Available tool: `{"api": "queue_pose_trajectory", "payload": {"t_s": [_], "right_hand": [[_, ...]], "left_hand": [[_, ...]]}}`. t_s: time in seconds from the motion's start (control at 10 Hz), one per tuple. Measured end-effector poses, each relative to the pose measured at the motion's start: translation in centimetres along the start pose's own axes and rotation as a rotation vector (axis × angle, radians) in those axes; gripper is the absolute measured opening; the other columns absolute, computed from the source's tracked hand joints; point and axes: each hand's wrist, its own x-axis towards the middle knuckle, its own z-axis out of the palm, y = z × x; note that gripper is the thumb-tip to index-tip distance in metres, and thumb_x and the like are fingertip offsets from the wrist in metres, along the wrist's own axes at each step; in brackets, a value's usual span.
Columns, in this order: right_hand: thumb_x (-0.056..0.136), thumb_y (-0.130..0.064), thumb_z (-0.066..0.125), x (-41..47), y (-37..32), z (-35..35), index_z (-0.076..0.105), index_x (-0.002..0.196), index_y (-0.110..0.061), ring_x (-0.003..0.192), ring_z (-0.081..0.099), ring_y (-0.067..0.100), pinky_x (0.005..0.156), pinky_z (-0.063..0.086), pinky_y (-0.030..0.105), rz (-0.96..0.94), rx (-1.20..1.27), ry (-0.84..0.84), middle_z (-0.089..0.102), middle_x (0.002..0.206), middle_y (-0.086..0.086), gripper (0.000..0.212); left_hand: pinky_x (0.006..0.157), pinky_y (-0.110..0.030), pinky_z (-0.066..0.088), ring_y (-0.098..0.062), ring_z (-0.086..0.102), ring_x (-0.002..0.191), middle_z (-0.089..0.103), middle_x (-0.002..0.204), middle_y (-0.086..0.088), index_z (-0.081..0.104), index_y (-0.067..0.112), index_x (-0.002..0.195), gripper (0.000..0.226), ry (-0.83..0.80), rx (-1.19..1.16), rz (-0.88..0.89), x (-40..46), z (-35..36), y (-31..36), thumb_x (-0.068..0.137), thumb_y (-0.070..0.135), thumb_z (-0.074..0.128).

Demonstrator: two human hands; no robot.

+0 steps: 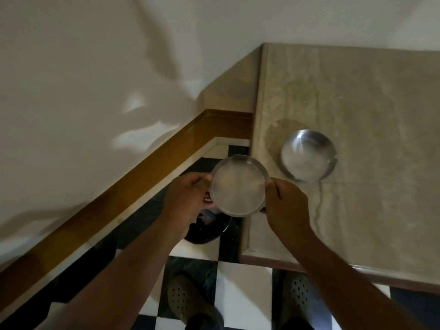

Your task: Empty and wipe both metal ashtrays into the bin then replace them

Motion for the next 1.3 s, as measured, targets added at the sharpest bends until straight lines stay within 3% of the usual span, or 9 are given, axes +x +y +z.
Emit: {"api": "queue_pose_trajectory", "payload": {"t_s": [0.2, 0.3, 0.4, 0.5, 0.7, 0.9, 1.1, 1.2, 1.3], "right_hand": [[0.1, -0.024, 0.039, 2.0, 2.5, -11.3, 0.069, 0.076, -0.008, 0.065, 0.067, 0.022, 0.059, 0.059, 0.047, -0.028, -0.066, 0.082, 0.067, 0.071, 0.011, 0.041], [0.1, -0.021, 0.041, 3.1, 5.1, -17.7, 0.07, 0.079, -0.005, 0.064, 0.068, 0.025, 0.058, 0.059, 0.049, 0.01, -0.093, 0.139, 0.068, 0.071, 0.013, 0.04], [0.099, -0.019, 0.042, 4.7, 8.1, -21.5, 0.071, 0.08, -0.003, 0.066, 0.068, 0.027, 0.06, 0.06, 0.05, 0.061, -0.098, 0.173, 0.069, 0.072, 0.014, 0.038], [0.098, -0.018, 0.043, 6.8, 11.0, -23.6, 0.07, 0.079, -0.001, 0.068, 0.068, 0.029, 0.062, 0.06, 0.051, 0.11, -0.106, 0.191, 0.068, 0.074, 0.015, 0.037], [0.098, -0.016, 0.042, 10.6, 13.6, -24.3, 0.07, 0.085, -0.003, 0.071, 0.067, 0.024, 0.068, 0.061, 0.046, 0.149, -0.136, 0.095, 0.068, 0.08, 0.012, 0.034], [0.099, -0.017, 0.042, 11.8, 14.4, -23.9, 0.069, 0.094, -0.006, 0.078, 0.066, 0.022, 0.069, 0.06, 0.038, 0.169, -0.144, 0.039, 0.067, 0.093, 0.012, 0.03], [0.099, -0.017, 0.04, 11.8, 14.5, -23.8, 0.066, 0.097, -0.006, 0.08, 0.062, 0.022, 0.06, 0.043, 0.025, 0.165, -0.193, 0.023, 0.064, 0.099, 0.015, 0.029], [0.099, -0.022, 0.042, 10.2, 13.7, -24.1, 0.061, 0.111, -0.007, 0.096, 0.062, 0.026, 0.073, 0.052, 0.032, 0.13, -0.209, 0.068, 0.06, 0.115, 0.016, 0.027], [0.099, -0.029, 0.049, 7.4, 11.1, -25.5, 0.045, 0.137, -0.01, 0.126, 0.047, 0.031, 0.101, 0.043, 0.039, 0.115, -0.375, 0.012, 0.044, 0.14, 0.013, 0.044]], "left_hand": [[0.067, -0.028, 0.061, -0.02, 0.072, 0.094, 0.073, 0.105, -0.007, 0.071, 0.016, 0.108, 0.02, -0.069, -0.024, 0.083, -3.9, 9.8, 4.5, 0.101, 0.021, 0.053], [0.069, -0.025, 0.06, -0.02, 0.07, 0.097, 0.071, 0.106, -0.006, 0.069, 0.02, 0.104, 0.02, -0.147, -0.051, 0.112, -6.0, 16.6, 6.6, 0.102, 0.017, 0.05], [0.078, -0.036, 0.062, -0.024, 0.069, 0.098, 0.072, 0.104, -0.006, 0.069, 0.031, 0.088, 0.028, -0.13, 0.012, 0.113, -6.5, 22.4, 7.3, 0.098, 0.011, 0.051], [0.082, -0.058, 0.059, -0.039, 0.068, 0.094, 0.072, 0.094, -0.019, 0.071, 0.015, 0.079, 0.022, -0.115, 0.091, 0.11, -6.0, 27.2, 7.1, 0.082, 0.013, 0.049], [0.062, -0.04, 0.045, -0.028, 0.059, 0.074, 0.066, 0.094, -0.028, 0.066, 0.0, 0.086, 0.034, -0.047, 0.135, 0.096, -3.9, 31.6, 6.7, 0.066, 0.016, 0.044], [0.082, -0.058, 0.058, -0.035, 0.066, 0.094, 0.069, 0.093, -0.016, 0.07, 0.009, 0.085, 0.03, -0.016, 0.15, 0.068, -3.2, 32.3, 6.6, 0.068, 0.016, 0.046], [0.072, -0.05, 0.059, -0.034, 0.065, 0.086, 0.067, 0.089, -0.014, 0.067, 0.006, 0.087, 0.028, -0.021, 0.264, 0.131, -3.3, 32.3, 6.9, 0.071, 0.021, 0.05], [0.066, -0.048, 0.044, -0.039, 0.059, 0.09, 0.061, 0.093, -0.01, 0.065, 0.001, 0.104, 0.028, -0.017, 0.404, 0.258, -3.8, 31.1, 6.9, 0.084, 0.018, 0.057], [0.099, -0.035, 0.043, -0.031, 0.053, 0.126, 0.056, 0.137, -0.015, 0.052, 0.008, 0.137, 0.051, -0.01, 0.57, 0.315, -5.2, 28.4, 7.9, 0.091, 0.029, 0.06]]}}
